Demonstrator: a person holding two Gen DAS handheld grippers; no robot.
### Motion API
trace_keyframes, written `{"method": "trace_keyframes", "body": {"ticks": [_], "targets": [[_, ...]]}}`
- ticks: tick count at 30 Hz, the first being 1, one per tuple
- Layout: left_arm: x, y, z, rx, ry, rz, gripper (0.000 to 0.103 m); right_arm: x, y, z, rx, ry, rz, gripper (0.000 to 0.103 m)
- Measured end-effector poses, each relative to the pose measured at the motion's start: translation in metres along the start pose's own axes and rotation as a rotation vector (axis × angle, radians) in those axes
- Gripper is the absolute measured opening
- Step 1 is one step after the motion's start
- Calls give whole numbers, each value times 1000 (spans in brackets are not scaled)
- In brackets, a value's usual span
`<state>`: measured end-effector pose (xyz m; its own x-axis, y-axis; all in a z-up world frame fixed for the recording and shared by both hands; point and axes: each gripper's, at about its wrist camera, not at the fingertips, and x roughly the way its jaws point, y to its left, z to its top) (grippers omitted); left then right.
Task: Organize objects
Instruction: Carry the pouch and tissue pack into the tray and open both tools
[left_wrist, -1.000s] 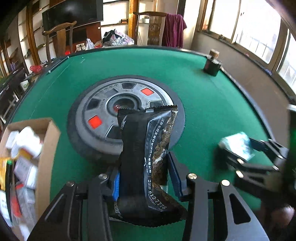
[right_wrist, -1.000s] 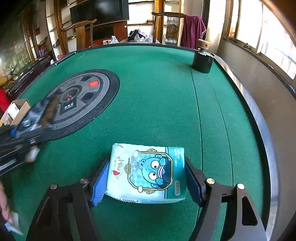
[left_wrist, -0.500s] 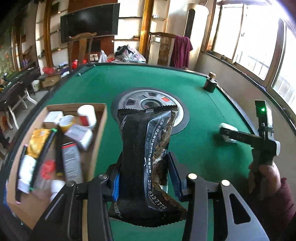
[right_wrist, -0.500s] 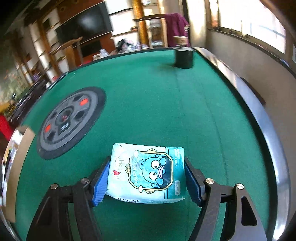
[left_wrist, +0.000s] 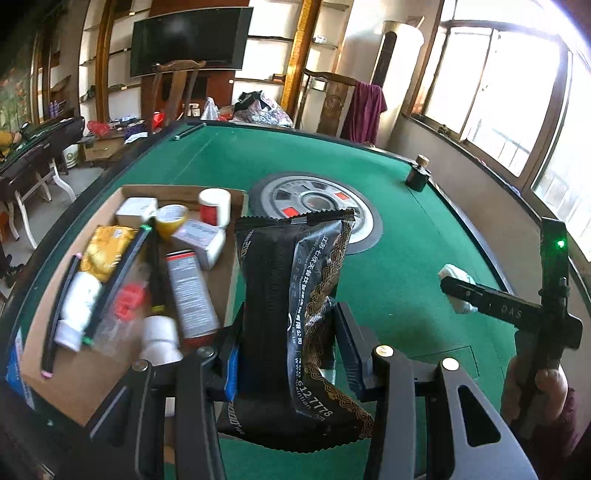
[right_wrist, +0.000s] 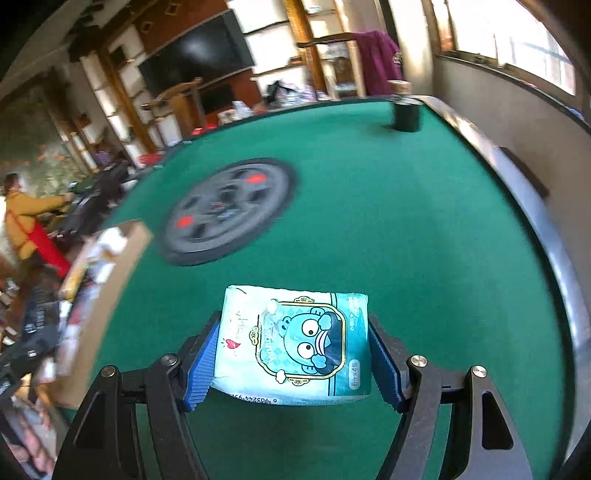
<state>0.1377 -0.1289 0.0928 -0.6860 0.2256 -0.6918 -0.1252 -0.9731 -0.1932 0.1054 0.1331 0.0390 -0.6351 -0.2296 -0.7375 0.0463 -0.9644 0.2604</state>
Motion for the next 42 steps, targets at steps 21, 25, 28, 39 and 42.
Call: {"method": "trace_keyframes", "body": {"ticks": [21, 25, 28, 39, 42], "targets": [[-12, 122, -31, -97, 36, 215, 43, 35, 160, -24, -212, 102, 247, 77], [-6, 120, -30, -81, 40, 273, 43, 38, 167, -26, -216, 105, 263, 77], [2, 122, -29, -87, 53, 273, 43, 42, 175, -26, -219, 115, 270, 77], [11, 131, -37, -120, 98, 239, 44, 42, 237, -13, -341, 99, 292, 77], [11, 130, -40, -128, 92, 258, 44, 49, 247, -13, -362, 105, 274, 77]]}}
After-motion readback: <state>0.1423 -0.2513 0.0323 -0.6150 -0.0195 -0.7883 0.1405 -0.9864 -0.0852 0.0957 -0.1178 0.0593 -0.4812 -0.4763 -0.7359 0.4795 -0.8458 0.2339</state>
